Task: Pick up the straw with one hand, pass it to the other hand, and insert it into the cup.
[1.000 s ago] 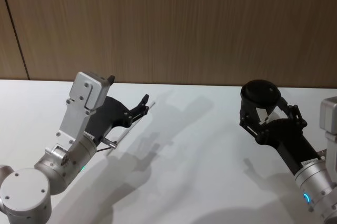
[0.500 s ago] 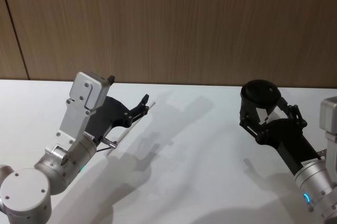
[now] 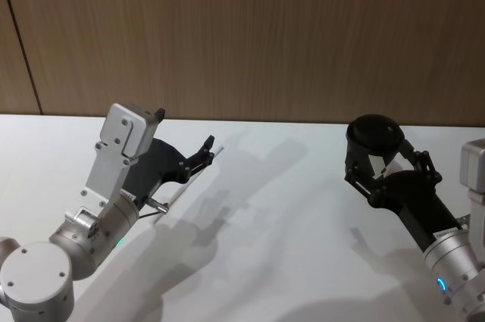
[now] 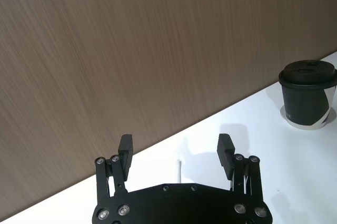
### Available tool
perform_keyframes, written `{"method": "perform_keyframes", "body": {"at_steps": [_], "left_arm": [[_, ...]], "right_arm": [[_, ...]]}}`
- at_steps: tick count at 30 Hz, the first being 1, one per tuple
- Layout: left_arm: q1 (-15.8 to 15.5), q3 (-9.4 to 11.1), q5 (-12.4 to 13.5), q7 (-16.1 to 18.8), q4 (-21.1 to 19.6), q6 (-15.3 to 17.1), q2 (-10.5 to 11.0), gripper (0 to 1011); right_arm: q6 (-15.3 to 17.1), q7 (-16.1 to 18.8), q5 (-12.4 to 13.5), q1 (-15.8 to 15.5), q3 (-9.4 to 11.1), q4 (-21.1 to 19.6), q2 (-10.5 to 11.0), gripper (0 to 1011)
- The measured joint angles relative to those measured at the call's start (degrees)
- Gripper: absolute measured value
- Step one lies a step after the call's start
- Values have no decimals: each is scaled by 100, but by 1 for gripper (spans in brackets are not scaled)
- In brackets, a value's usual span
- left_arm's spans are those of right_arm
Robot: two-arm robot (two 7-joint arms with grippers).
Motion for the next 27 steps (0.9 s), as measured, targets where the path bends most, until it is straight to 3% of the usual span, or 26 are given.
{"method": "perform_keyframes", "body": {"at_steps": [27], "left_arm": [[0, -21, -43, -98, -22, 69, -4, 1003]], "right_arm": [[0, 0, 0, 0, 0, 0, 0, 1001]]}}
